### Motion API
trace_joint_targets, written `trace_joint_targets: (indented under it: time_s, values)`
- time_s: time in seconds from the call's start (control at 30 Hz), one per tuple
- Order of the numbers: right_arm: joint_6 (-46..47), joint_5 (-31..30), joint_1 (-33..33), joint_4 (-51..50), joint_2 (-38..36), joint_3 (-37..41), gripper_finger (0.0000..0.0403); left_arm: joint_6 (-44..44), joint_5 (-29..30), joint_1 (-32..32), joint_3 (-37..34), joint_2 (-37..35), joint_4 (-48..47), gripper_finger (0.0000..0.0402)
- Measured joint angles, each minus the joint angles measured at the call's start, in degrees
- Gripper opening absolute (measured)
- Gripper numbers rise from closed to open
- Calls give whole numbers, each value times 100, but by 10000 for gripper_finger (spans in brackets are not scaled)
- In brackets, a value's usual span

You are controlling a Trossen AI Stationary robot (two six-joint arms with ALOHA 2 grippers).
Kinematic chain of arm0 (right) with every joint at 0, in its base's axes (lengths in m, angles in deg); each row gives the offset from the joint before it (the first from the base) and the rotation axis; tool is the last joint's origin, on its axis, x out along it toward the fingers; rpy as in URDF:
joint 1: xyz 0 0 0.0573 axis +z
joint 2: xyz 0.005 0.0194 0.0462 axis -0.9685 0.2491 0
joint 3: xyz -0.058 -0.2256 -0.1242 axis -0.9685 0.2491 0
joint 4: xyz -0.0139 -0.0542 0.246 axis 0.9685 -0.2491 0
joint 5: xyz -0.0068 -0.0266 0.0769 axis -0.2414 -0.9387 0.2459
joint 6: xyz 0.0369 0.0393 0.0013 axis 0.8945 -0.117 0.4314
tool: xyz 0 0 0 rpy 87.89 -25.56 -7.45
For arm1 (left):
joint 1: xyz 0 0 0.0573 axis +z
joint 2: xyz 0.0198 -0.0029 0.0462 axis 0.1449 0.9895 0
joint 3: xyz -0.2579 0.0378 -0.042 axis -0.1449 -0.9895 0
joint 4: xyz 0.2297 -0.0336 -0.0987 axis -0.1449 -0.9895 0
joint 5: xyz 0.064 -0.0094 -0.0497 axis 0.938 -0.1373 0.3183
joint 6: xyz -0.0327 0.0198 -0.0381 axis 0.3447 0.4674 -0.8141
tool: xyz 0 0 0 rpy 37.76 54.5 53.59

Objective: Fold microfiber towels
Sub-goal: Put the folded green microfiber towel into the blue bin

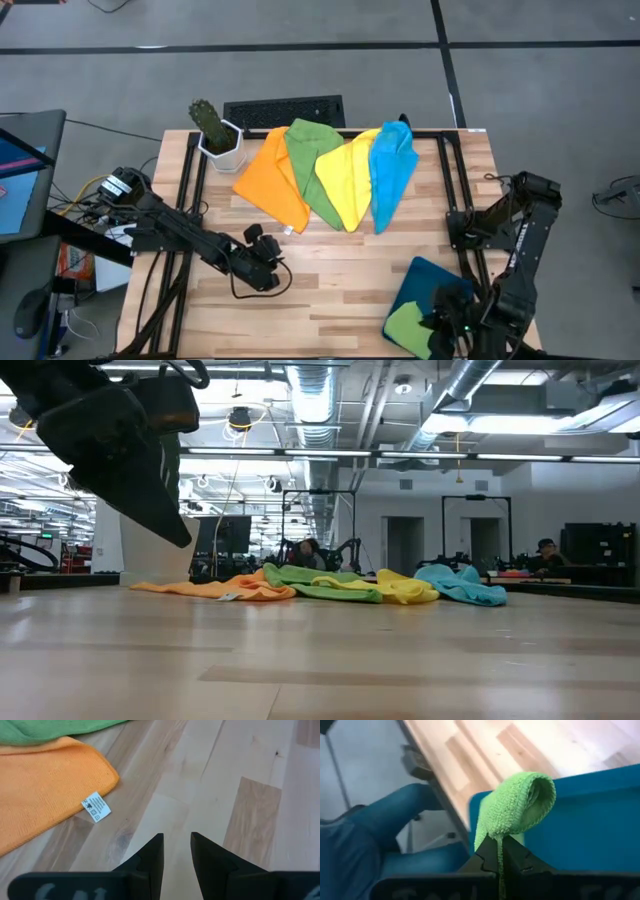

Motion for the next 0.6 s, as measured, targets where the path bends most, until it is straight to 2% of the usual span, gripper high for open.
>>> trace_joint_targets:
  time_s: [0.23, 0.6]
  values:
    - [22, 146, 10, -77, -15, -56, 19, -4, -3, 21, 0, 0, 0, 88]
    - [294, 468, 10, 483, -11, 763, 19, 92, -50, 180, 0, 0, 0, 88]
